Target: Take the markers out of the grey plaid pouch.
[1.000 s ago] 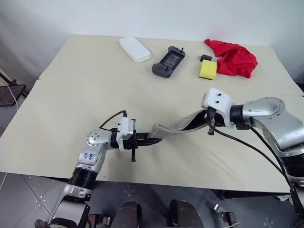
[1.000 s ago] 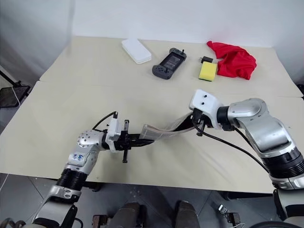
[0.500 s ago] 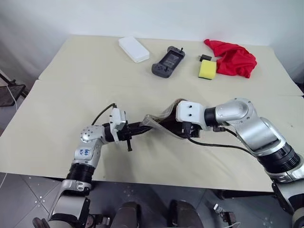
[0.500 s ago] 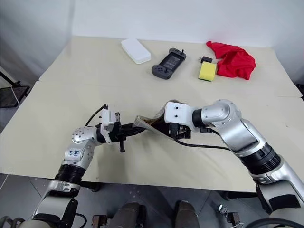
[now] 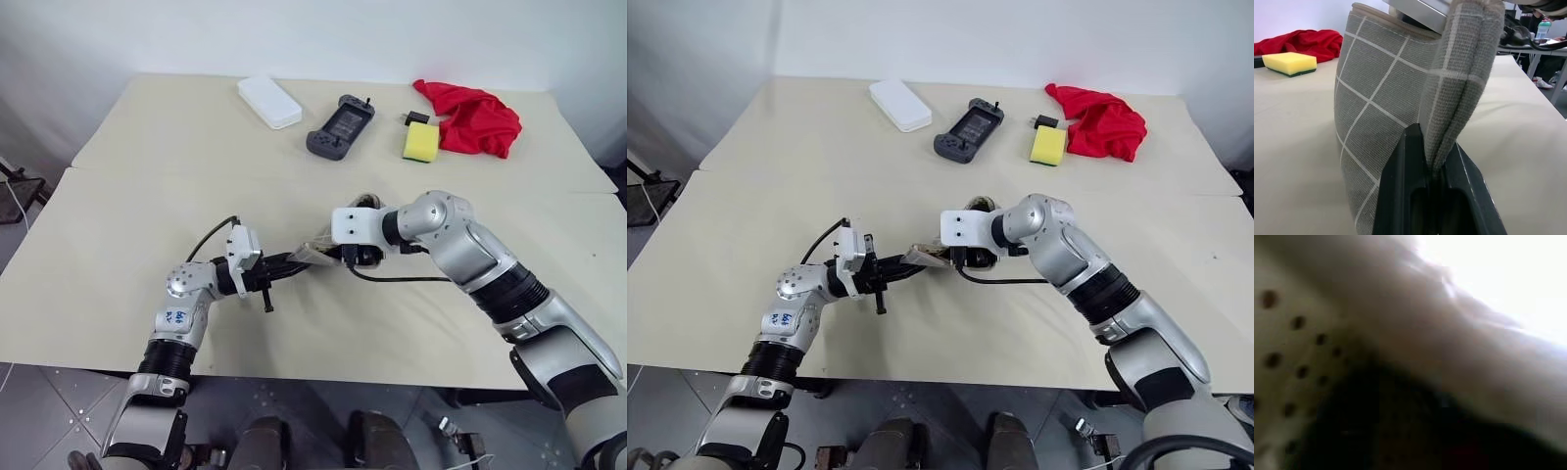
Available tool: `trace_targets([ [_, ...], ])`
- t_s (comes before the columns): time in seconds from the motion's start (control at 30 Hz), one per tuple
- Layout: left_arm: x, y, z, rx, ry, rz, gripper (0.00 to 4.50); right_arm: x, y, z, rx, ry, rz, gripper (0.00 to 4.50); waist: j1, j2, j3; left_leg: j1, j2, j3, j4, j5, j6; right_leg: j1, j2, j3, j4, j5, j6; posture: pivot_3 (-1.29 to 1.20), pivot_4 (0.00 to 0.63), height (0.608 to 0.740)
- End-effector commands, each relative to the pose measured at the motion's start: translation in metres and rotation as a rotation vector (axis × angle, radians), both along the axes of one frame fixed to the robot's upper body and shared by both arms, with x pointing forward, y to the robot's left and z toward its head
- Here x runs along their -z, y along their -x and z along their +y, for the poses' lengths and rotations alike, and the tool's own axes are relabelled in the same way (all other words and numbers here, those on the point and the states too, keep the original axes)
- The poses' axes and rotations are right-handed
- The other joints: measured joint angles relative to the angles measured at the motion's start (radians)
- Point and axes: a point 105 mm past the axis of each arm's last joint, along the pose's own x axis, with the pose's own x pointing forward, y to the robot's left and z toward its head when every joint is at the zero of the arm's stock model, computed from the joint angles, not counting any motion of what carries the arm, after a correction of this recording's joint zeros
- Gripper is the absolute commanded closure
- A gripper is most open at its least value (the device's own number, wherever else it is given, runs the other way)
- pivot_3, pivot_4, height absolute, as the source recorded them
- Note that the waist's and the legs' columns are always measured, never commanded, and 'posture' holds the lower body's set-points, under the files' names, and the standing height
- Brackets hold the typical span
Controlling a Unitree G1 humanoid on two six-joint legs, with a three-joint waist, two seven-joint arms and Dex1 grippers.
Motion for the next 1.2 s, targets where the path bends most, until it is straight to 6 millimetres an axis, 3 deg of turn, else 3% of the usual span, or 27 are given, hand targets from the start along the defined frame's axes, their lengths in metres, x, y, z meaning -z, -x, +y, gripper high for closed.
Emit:
trace_targets([
  [0.03, -0.011, 0.000, 0.005, -0.020, 0.035, -0.036, 4.50, -0.003, 0.002, -0.005, -0.018, -0.007, -0.030, 3.28, 0.000, 0.000, 0.000, 0.000, 0.000, 0.000, 0.000, 0.000, 0.000, 0.000, 0.000, 0.000, 0.000, 0.000, 0.000, 0.00, 0.150, 0.740],
  [0.13, -0.013, -0.003, 0.007, -0.045, 0.053, -0.029, 4.50, -0.020, 0.002, -0.007, -0.052, -0.030, -0.108, 3.87, 0.003, 0.000, 0.000, 0.000, 0.000, 0.000, 0.000, 0.000, 0.000, 0.000, 0.000, 0.000, 0.000, 0.000, 0.000, 0.00, 0.150, 0.740],
  [0.37, -0.015, -0.006, 0.013, -0.089, 0.071, -0.001, 4.50, -0.051, 0.023, -0.023, -0.152, -0.105, -0.211, 3.88, 0.005, 0.000, 0.000, 0.000, 0.000, 0.000, 0.000, 0.000, 0.000, 0.000, -0.001, 0.000, 0.000, 0.000, 0.000, 0.00, 0.150, 0.740],
  [0.57, -0.014, -0.005, 0.015, -0.098, 0.059, 0.010, 4.50, -0.059, 0.030, -0.041, -0.159, -0.187, -0.209, 3.90, 0.004, 0.000, 0.000, 0.000, 0.000, 0.000, 0.000, 0.000, 0.000, 0.000, 0.000, 0.000, 0.000, 0.000, 0.000, 0.00, 0.150, 0.740],
  [0.97, -0.013, 0.003, 0.016, -0.077, 0.057, 0.009, 4.50, -0.100, 0.061, -0.083, -0.133, -0.765, 0.077, 3.90, 0.007, 0.000, 0.000, 0.000, 0.001, 0.000, 0.000, 0.000, 0.000, 0.001, -0.001, 0.000, -0.001, 0.000, 0.000, 0.00, 0.150, 0.740],
  [1.03, -0.020, 0.005, 0.014, -0.053, 0.106, 0.017, 4.50, -0.124, 0.059, -0.124, 0.041, -1.111, 0.270, 3.90, 0.007, 0.000, 0.000, 0.000, 0.002, 0.000, 0.000, 0.000, 0.000, 0.001, -0.001, 0.000, 0.000, 0.000, 0.000, 0.00, 0.150, 0.740],
  [1.07, -0.024, 0.008, 0.011, -0.017, 0.132, 0.027, 4.50, -0.126, 0.062, -0.145, 0.110, -1.174, 0.330, 3.90, 0.013, 0.000, 0.000, 0.000, 0.002, -0.002, 0.000, 0.000, 0.000, 0.001, -0.001, 0.000, 0.000, 0.000, 0.000, 0.00, 0.150, 0.740],
  [1.17, -0.026, 0.017, 0.006, 0.049, 0.138, 0.037, 4.50, -0.124, 0.065, -0.176, 0.236, -1.198, 0.348, 3.90, 0.031, 0.000, 0.000, 0.000, 0.001, -0.003, 0.000, 0.000, 0.001, 0.001, -0.002, 0.000, -0.001, 0.000, -0.001, 0.00, 0.150, 0.740],
  [1.2, -0.027, 0.021, 0.002, 0.087, 0.125, 0.038, 4.50, -0.123, 0.062, -0.199, 0.344, -1.235, 0.332, 3.90, 0.030, 0.000, 0.000, 0.000, 0.001, -0.002, -0.001, 0.000, 0.002, 0.001, -0.002, 0.000, -0.002, 0.000, -0.001, 0.00, 0.150, 0.740],
])
